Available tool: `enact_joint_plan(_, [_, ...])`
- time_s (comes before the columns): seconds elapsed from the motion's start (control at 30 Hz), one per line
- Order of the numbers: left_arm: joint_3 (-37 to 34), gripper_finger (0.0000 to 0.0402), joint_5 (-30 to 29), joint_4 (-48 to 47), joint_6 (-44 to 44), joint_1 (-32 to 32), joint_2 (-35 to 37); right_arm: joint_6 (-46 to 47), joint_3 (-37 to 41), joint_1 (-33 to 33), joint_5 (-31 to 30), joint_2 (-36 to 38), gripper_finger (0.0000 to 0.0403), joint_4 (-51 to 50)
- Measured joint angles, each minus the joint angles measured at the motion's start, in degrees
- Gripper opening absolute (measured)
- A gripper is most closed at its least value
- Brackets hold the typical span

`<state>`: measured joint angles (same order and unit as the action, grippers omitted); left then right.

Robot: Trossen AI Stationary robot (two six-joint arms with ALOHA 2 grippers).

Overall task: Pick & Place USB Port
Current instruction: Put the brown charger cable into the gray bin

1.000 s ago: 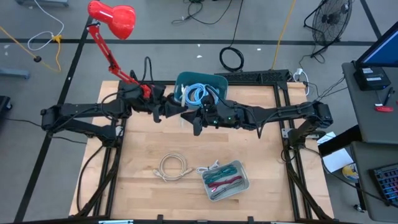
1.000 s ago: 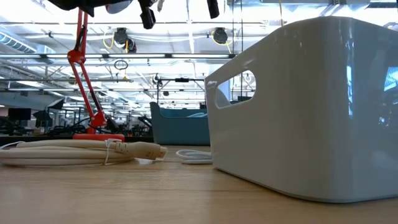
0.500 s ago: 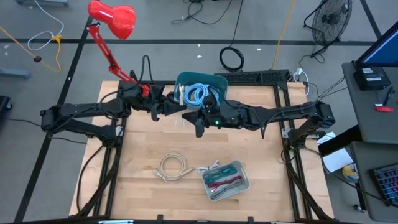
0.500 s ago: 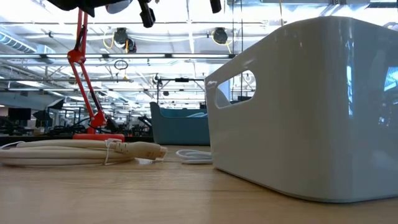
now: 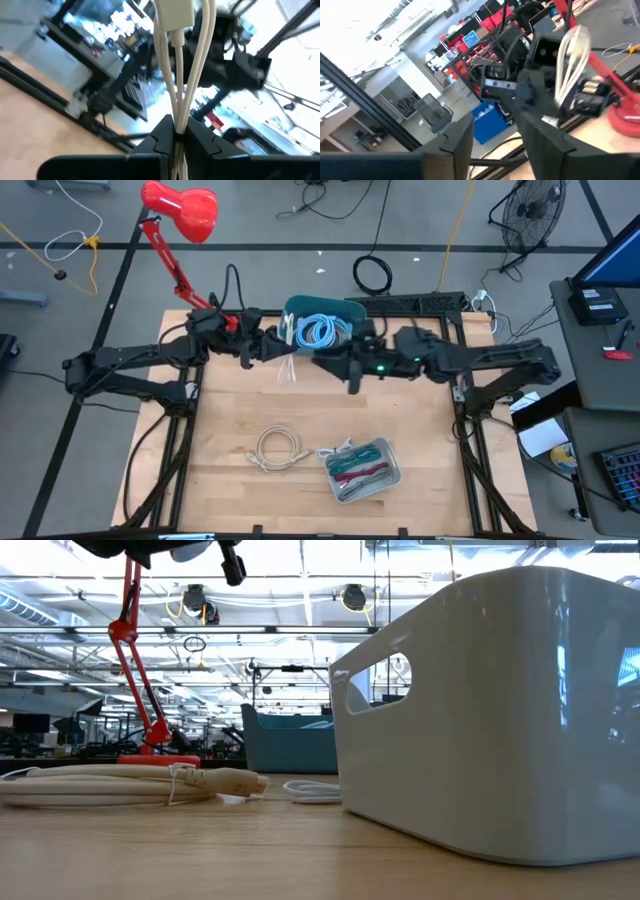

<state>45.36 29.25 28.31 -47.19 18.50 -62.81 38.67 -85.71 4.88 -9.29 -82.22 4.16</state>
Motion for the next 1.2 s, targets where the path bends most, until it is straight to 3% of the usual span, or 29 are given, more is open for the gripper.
enact_joint_plan(0.17, [0.0,0.001,2.05,-4.58,1.77,-3.97,-0.05,-2.76,-0.07,1.64,-5.27,5.98,0.0181,-12.21])
enact_joint_plan(0.4, [0.0,0.0014,-2.88,-13.54,5.42,-11.05,-1.69,-0.42,-0.04,4.97,-21.19,16.34,0.0183,-40.58])
enact_joint_plan(0.63, [3.88,0.0009,-8.62,-13.91,5.26,-16.84,-9.89,5.29,-0.04,6.81,-25.06,21.98,0.0183,-58.01])
enact_joint_plan(0.83, [21.23,0.0011,-11.98,-20.18,6.99,-20.91,-24.46,8.12,-0.04,7.98,-24.37,23.54,0.0182,-69.94])
enact_joint_plan(1.03, [42.88,0.0012,-15.15,-42.82,10.92,-24.27,-38.92,11.84,-0.04,9.76,-23.57,25.63,0.0181,-83.62])
enact_joint_plan(1.2, [50.5,0.0013,-15.85,-50.54,10.37,-25.81,-47.84,14.69,0.34,9.85,-25.19,27.8,0.0176,-94.48])
